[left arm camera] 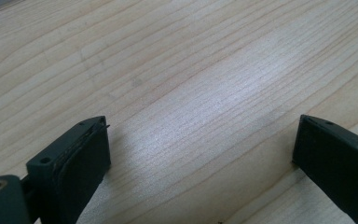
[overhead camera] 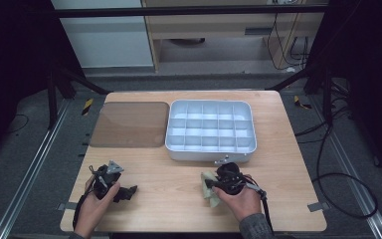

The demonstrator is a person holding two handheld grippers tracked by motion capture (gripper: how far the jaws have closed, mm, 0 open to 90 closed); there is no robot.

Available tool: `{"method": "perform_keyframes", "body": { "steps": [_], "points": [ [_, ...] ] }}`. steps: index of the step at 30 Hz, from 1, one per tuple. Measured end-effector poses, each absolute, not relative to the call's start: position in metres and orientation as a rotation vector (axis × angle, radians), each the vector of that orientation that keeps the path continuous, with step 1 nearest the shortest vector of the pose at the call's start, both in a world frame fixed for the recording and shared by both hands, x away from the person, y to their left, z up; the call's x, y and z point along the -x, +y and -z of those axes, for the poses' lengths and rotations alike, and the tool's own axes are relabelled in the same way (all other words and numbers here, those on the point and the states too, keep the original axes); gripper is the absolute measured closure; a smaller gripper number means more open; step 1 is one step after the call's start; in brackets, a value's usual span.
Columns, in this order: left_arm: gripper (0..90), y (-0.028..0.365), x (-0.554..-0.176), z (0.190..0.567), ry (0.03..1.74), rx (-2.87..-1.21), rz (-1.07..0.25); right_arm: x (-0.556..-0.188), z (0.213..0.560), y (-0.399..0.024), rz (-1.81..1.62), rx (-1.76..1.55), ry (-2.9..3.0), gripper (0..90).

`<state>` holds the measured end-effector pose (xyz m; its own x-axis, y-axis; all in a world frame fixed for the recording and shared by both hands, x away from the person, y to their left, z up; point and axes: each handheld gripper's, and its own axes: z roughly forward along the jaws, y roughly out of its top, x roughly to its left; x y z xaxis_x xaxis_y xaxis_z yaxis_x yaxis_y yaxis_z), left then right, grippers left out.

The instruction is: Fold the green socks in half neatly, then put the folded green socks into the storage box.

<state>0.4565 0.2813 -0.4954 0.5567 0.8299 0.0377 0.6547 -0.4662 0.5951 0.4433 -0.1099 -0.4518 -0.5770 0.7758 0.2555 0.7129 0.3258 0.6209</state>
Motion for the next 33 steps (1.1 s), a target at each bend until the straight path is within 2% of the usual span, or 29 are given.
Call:
{"method": "perform_keyframes", "body": {
  "steps": [9, 19, 33],
  "points": [
    [0.0, 0.283, -0.457, 0.499, 1.170, -2.241, -0.433, -0.445, 0.444, -0.121, -1.110, -1.401, 2.454, 73.8],
    [0.0, 0.286, -0.457, 0.506, 1.135, -2.160, -0.475, -0.451, 0.411, -0.159, -1.133, -1.424, 2.348, 73.7],
    [0.0, 0.285, -0.456, 0.506, 1.141, -2.156, -0.478, -0.460, 0.385, -0.198, -1.009, -1.412, 2.276, 73.5]
  ]
}}
